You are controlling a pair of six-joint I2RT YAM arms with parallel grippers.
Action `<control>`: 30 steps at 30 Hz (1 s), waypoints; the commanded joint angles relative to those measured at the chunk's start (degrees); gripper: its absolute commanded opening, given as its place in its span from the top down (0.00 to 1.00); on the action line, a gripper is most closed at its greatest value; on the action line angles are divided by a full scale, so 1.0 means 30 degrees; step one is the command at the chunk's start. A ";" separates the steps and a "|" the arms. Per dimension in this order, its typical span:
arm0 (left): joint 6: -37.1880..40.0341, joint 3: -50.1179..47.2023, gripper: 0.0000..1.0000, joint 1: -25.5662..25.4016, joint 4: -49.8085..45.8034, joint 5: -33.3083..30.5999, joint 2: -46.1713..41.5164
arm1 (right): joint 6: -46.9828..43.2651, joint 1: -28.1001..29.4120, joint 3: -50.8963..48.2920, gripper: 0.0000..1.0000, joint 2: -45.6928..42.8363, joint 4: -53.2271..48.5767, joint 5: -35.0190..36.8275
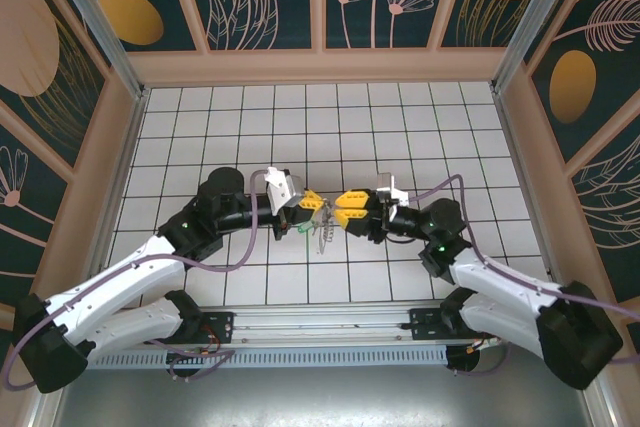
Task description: Put the keys on the keyring
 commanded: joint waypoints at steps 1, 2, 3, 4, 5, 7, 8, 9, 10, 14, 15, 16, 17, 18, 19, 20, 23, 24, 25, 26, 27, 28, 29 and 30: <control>0.2331 0.1425 1.00 0.0003 -0.3141 -0.2218 0.0162 | -0.3501 0.0908 0.1435 0.67 -0.1641 -0.7602 0.3075; 0.2679 0.1685 1.00 -0.0066 -0.3767 -0.2599 0.0253 | -0.3936 0.1161 0.1673 0.63 -0.1877 -0.8760 0.3562; 0.2988 0.1933 1.00 -0.0141 -0.4277 -0.3000 0.0320 | -0.4247 0.1290 0.1847 0.60 -0.2055 -0.9627 0.3965; 0.3324 0.2212 1.00 -0.0262 -0.4873 -0.3369 0.0383 | -0.4555 0.1411 0.2026 0.59 -0.2189 -1.0450 0.4437; 0.3649 0.2439 1.00 -0.0337 -0.5418 -0.3537 0.0416 | -0.4919 0.1507 0.2206 0.59 -0.2219 -1.1185 0.4820; 0.4009 0.2813 1.00 -0.0387 -0.6172 -0.3558 0.0474 | -0.5401 0.1659 0.2415 0.59 -0.2220 -1.1893 0.5486; 0.4161 0.3001 1.00 -0.0429 -0.6544 -0.3494 0.0554 | -0.5521 0.1690 0.2475 0.59 -0.2168 -1.1965 0.5577; 0.4328 0.3196 1.00 -0.0531 -0.6911 -0.3549 0.0645 | -0.5613 0.1692 0.2541 0.59 -0.2124 -1.1915 0.5578; 0.4523 0.3428 1.00 -0.0698 -0.7405 -0.3806 0.0827 | -0.5739 0.1771 0.2604 0.59 -0.2060 -1.1879 0.5641; 0.5098 0.4465 1.00 -0.1487 -0.9697 -0.5284 0.1837 | -0.6312 0.2217 0.2958 0.61 -0.1768 -1.2282 0.6131; 0.5115 0.4512 1.00 -0.1557 -0.9950 -0.5319 0.2018 | -0.6444 0.2318 0.2974 0.61 -0.1729 -1.2316 0.6109; 0.5116 0.4473 1.00 -0.1595 -0.9984 -0.5165 0.2085 | -0.6570 0.2466 0.2960 0.62 -0.1729 -1.2288 0.6012; 0.5116 0.4380 1.00 -0.1582 -0.9891 -0.4935 0.2087 | -0.6700 0.2590 0.2909 0.63 -0.1756 -1.2245 0.5820; 0.5100 0.4297 1.00 -0.1618 -0.9751 -0.4729 0.2044 | -0.6822 0.2733 0.2876 0.63 -0.1814 -1.2189 0.5610; 0.5093 0.4166 1.00 -0.1618 -0.9569 -0.4540 0.1974 | -0.6934 0.2947 0.2818 0.63 -0.1923 -1.2105 0.5508; 0.5089 0.4081 1.00 -0.1629 -0.9452 -0.4362 0.1898 | -0.7034 0.3127 0.2788 0.64 -0.2010 -1.2054 0.5448; 0.5159 0.4052 1.00 -0.1629 -0.9471 -0.3827 0.1932 | -0.7212 0.3354 0.2783 0.64 -0.2071 -1.2024 0.5107; 0.5199 0.4095 1.00 -0.1627 -0.9559 -0.3677 0.1981 | -0.7249 0.3403 0.2806 0.64 -0.2013 -1.2003 0.4976; 0.5232 0.4115 1.00 -0.1619 -0.9737 -0.3538 0.2049 | -0.7278 0.3447 0.2858 0.64 -0.1927 -1.1968 0.4888; 0.5260 0.4171 1.00 -0.1641 -0.9902 -0.3389 0.2086 | -0.7347 0.3509 0.2941 0.64 -0.1791 -1.1993 0.4932; 0.5273 0.4202 1.00 -0.1645 -1.0063 -0.3276 0.2115 | -0.7403 0.3552 0.3021 0.64 -0.1685 -1.2024 0.5012; 0.5329 0.4183 1.00 -0.1680 -1.0168 -0.3173 0.2118 | -0.7481 0.3569 0.3102 0.65 -0.1577 -1.2053 0.4994; 0.5321 0.4176 1.00 -0.1753 -1.0291 -0.3120 0.2116 | -0.7493 0.3593 0.3132 0.65 -0.1507 -1.1943 0.4943; 0.5335 0.4161 1.00 -0.1803 -1.0381 -0.3055 0.2132 | -0.7511 0.3618 0.3162 0.65 -0.1430 -1.1844 0.4906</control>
